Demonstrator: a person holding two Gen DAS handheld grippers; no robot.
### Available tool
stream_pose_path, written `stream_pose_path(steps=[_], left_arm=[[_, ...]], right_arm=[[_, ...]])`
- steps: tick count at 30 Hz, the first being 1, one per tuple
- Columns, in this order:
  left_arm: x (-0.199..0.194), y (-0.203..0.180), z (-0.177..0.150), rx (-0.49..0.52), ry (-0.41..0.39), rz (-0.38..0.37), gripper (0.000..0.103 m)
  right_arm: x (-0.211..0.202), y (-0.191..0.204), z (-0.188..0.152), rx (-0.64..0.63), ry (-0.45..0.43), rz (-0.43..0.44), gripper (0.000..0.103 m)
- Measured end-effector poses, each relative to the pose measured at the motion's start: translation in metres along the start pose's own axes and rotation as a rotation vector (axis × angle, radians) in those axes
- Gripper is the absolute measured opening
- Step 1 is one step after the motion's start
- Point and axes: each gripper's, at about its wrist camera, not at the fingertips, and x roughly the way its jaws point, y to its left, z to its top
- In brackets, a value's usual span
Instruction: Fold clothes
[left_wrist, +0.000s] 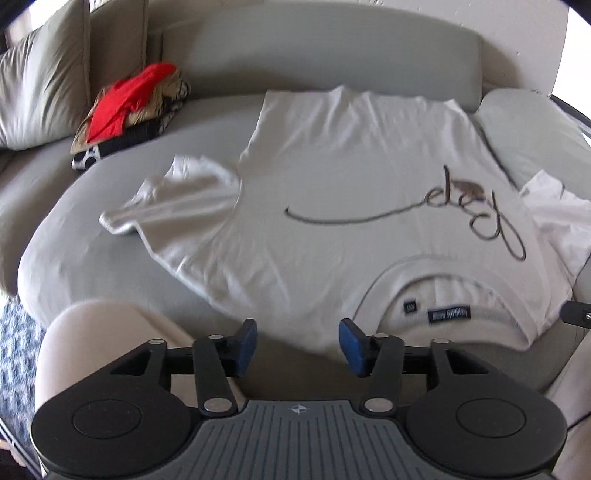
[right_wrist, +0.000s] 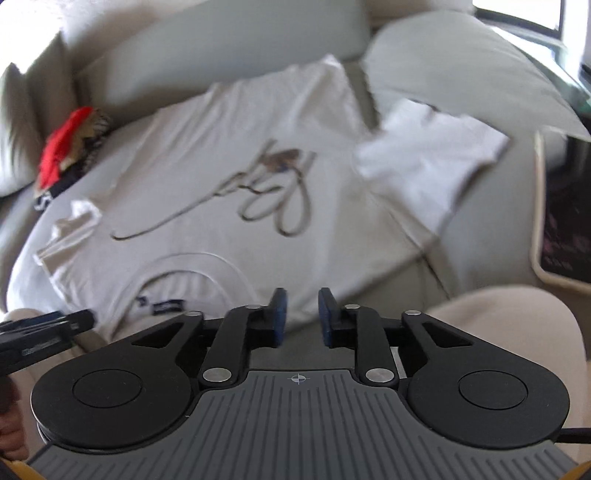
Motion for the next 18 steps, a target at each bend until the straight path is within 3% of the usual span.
stream_pose_path(steps=[2, 8, 14, 18], left_arm=[[0.007, -0.001, 0.003, -0.017, 0.017, -0.004, 0.06], [0.024, -0.005, -0.002, -0.006, 0.037, -0.001, 0.064], [0.027, -0.004, -0.008, -0.015, 0.109, -0.055, 0.069], [0.027, -0.007, -0.011, 0.003, 0.102, -0.044, 0.069]], right_arm=[[0.003, 0.009, 0.001, -0.038, 0.0, 0.002, 0.026], [0.017, 0.021, 0.001, -0.076, 0.028, 0.002, 0.026], [0.023, 0.02, 0.006, -0.069, 0.027, -0.004, 0.027], [0.032, 0.018, -0.003, -0.068, 0.059, -0.007, 0.027]])
